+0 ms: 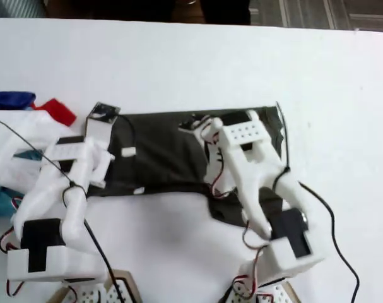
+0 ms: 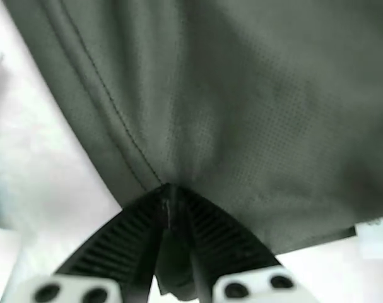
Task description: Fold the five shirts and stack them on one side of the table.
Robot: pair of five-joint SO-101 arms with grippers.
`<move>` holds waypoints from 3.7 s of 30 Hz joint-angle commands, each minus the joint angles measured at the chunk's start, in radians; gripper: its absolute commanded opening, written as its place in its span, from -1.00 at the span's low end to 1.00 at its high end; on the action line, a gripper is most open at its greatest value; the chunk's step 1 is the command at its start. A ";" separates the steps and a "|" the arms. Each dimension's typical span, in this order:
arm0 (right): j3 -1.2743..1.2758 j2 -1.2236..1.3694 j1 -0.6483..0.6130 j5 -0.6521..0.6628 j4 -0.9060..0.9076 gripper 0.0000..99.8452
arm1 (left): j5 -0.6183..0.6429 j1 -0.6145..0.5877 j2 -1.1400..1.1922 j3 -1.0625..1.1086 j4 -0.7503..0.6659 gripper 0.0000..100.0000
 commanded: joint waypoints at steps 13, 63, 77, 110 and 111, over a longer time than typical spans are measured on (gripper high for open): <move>0.184 -0.145 0.108 0.012 -0.303 -0.67 | 0.011 -0.009 -0.012 0.004 -0.015 -0.95; 0.100 -0.101 -0.087 0.117 -0.039 -0.67 | 0.011 -0.008 -0.012 0.004 -0.029 -0.95; 0.152 0.068 -0.012 0.032 -0.251 -0.67 | 0.011 -0.008 -0.012 0.004 -0.029 -0.95; 0.436 -0.183 -0.174 0.055 -0.236 -0.45 | 0.011 -0.008 -0.012 0.004 -0.029 -0.95; 0.442 -0.183 -0.157 0.055 -0.252 -0.45 | 0.011 -0.008 -0.012 0.004 -0.029 -0.95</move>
